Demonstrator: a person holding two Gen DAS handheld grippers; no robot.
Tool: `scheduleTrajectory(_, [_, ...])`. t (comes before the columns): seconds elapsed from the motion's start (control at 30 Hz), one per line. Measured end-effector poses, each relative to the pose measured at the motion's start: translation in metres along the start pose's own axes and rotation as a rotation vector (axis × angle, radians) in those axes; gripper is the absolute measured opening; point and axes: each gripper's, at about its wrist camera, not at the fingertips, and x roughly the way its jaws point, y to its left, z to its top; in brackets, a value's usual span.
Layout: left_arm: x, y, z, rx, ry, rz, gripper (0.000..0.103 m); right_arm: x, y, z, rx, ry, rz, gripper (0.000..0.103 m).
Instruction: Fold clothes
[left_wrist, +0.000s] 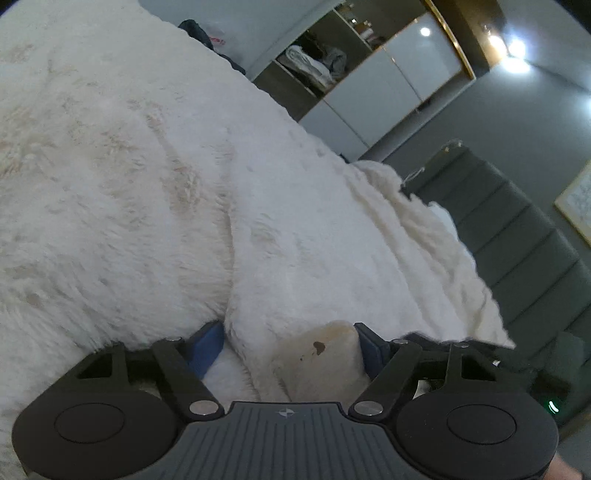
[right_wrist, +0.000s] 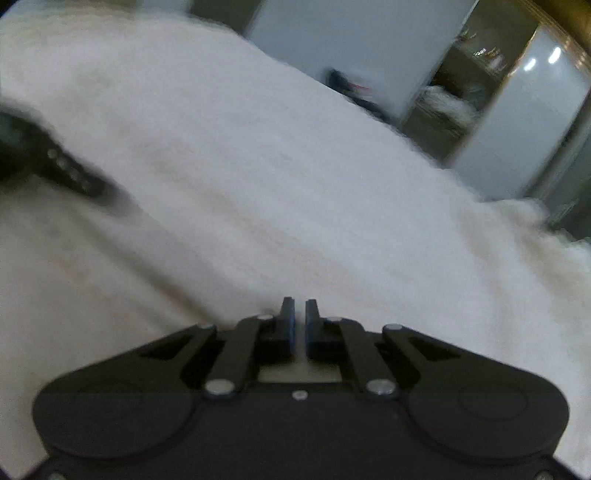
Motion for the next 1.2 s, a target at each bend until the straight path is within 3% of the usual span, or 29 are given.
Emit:
scheduleTrajectory(0.03, [0.0, 0.0, -0.001, 0.002, -0.002, 0.001, 0.071, -0.001, -0.029, -0.006, 0.083, 0.036, -0.031, 0.009])
scheduleTrajectory(0.1, [-0.002, 0.0, -0.002, 0.003, -0.01, -0.003, 0.072, -0.027, -0.066, -0.007, 0.239, -0.036, 0.027, 0.013])
scheduleTrajectory(0.2, [-0.004, -0.001, -0.004, 0.011, -0.013, -0.002, 0.072, -0.066, -0.055, 0.002, 0.238, -0.174, 0.176, 0.016])
scheduleTrajectory(0.27, [-0.004, -0.001, -0.004, 0.011, -0.013, -0.003, 0.072, -0.079, -0.029, 0.003, 0.155, -0.235, 0.298, 0.021])
scheduleTrajectory(0.33, [-0.006, 0.0, -0.005, 0.011, -0.017, -0.004, 0.072, -0.069, -0.007, -0.007, 0.002, -0.181, 0.302, 0.019])
scheduleTrajectory(0.37, [-0.006, 0.0, -0.006, 0.014, -0.02, -0.005, 0.073, -0.056, -0.002, -0.017, -0.043, -0.116, 0.259, 0.015])
scheduleTrajectory(0.43, [-0.005, -0.003, -0.008, 0.032, -0.028, 0.002, 0.074, -0.02, -0.042, -0.044, 0.046, 0.094, 0.076, 0.021])
scheduleTrajectory(0.47, [-0.004, -0.006, -0.008, 0.038, -0.031, 0.007, 0.074, -0.017, -0.066, -0.049, 0.11, 0.18, -0.014, 0.017])
scheduleTrajectory(0.5, [-0.003, -0.007, -0.008, 0.041, -0.035, 0.009, 0.074, -0.022, -0.078, -0.05, 0.148, 0.186, -0.029, 0.018])
scheduleTrajectory(0.57, [-0.003, -0.008, -0.008, 0.046, -0.038, 0.008, 0.076, -0.071, -0.115, -0.053, 0.247, 0.061, 0.024, 0.02])
scheduleTrajectory(0.6, [-0.003, -0.009, -0.009, 0.052, -0.038, 0.007, 0.077, -0.09, -0.116, -0.052, 0.235, 0.021, 0.04, 0.028])
scheduleTrajectory(0.7, [-0.006, -0.013, -0.01, 0.065, -0.036, 0.01, 0.08, -0.161, -0.085, -0.059, 0.175, -0.139, 0.228, 0.05])
scheduleTrajectory(0.8, [-0.019, -0.02, -0.011, 0.058, -0.035, 0.031, 0.084, -0.184, -0.045, -0.074, 0.042, -0.133, 0.344, 0.052])
scheduleTrajectory(0.83, [-0.025, -0.024, -0.012, 0.054, -0.034, 0.042, 0.085, -0.182, -0.031, -0.086, -0.014, -0.094, 0.359, 0.051])
scheduleTrajectory(0.9, [-0.043, -0.032, -0.015, 0.048, -0.025, 0.047, 0.088, -0.164, -0.02, -0.115, -0.061, 0.065, 0.377, 0.046])
scheduleTrajectory(0.97, [-0.057, -0.038, -0.016, 0.04, 0.001, 0.047, 0.089, -0.151, -0.048, -0.139, 0.009, 0.277, 0.377, 0.046])
scheduleTrajectory(1.03, [-0.071, -0.046, -0.016, 0.025, 0.035, 0.046, 0.089, -0.163, -0.074, -0.134, 0.055, 0.3, 0.309, 0.043])
scheduleTrajectory(1.1, [-0.087, -0.057, -0.018, 0.015, 0.028, 0.022, 0.09, -0.186, -0.088, -0.117, 0.069, 0.211, 0.282, 0.042])
scheduleTrajectory(1.13, [-0.092, -0.06, -0.019, 0.014, 0.029, 0.017, 0.09, -0.204, -0.093, -0.101, 0.104, 0.122, 0.336, 0.042])
scheduleTrajectory(1.2, [-0.106, -0.067, -0.024, 0.017, 0.022, 0.009, 0.091, -0.216, -0.089, -0.076, 0.193, 0.037, 0.547, 0.039])
